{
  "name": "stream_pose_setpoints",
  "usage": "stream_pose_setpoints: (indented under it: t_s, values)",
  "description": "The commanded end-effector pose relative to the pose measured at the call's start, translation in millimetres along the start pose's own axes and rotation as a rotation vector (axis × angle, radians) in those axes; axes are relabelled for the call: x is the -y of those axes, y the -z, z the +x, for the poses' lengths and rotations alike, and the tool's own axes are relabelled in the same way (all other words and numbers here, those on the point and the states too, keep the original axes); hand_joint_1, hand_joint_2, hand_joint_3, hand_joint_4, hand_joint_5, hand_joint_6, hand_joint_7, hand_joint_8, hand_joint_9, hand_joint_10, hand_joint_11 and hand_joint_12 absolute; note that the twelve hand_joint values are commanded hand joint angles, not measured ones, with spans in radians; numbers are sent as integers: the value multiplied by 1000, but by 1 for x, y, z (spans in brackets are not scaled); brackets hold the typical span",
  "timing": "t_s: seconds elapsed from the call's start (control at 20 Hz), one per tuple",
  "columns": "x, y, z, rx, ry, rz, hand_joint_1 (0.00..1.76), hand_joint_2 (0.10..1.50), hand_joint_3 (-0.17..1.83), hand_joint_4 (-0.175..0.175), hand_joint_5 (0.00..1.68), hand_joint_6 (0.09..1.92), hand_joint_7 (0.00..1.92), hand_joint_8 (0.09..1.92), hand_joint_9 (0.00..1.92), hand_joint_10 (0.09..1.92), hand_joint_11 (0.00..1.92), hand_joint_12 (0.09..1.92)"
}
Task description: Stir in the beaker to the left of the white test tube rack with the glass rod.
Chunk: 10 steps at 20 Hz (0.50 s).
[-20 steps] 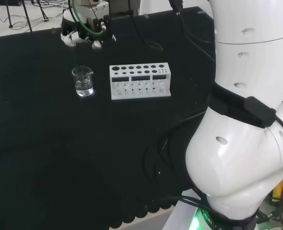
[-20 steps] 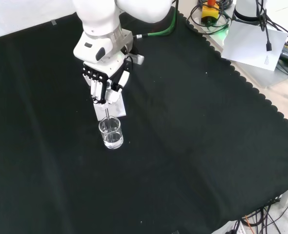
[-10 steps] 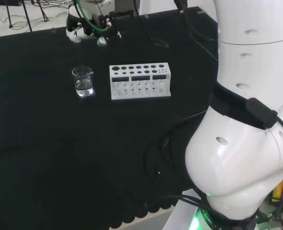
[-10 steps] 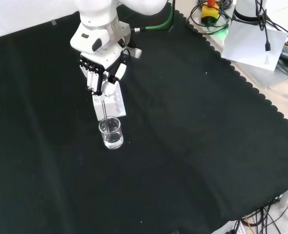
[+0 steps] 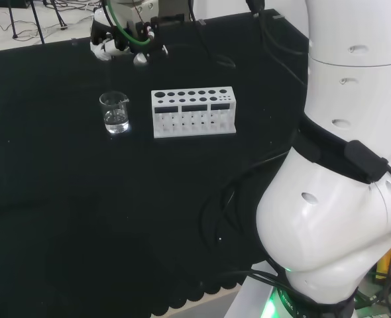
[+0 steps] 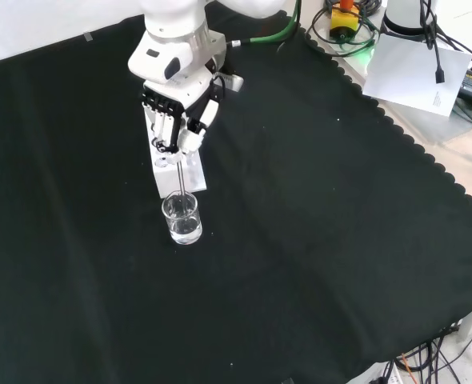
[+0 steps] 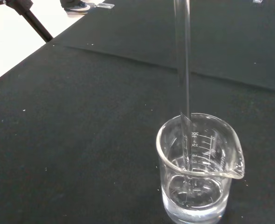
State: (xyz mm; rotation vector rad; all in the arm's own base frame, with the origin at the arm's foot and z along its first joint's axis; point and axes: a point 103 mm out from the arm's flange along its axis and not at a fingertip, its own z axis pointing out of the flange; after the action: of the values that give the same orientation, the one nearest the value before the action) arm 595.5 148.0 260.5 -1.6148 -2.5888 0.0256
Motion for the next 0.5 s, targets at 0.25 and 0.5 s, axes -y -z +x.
stream_pose_setpoints:
  t_s: [0.25,0.5]
  values:
    - [-15,-3,-13,-13,1,-9,1306,1130,-175,-175,1175,433,1137,1090,1643,949,1675,756]
    - [-6,2,-28,-12,-24,-13,1306,1130,-175,-175,1175,434,1137,1089,1643,949,1675,756]
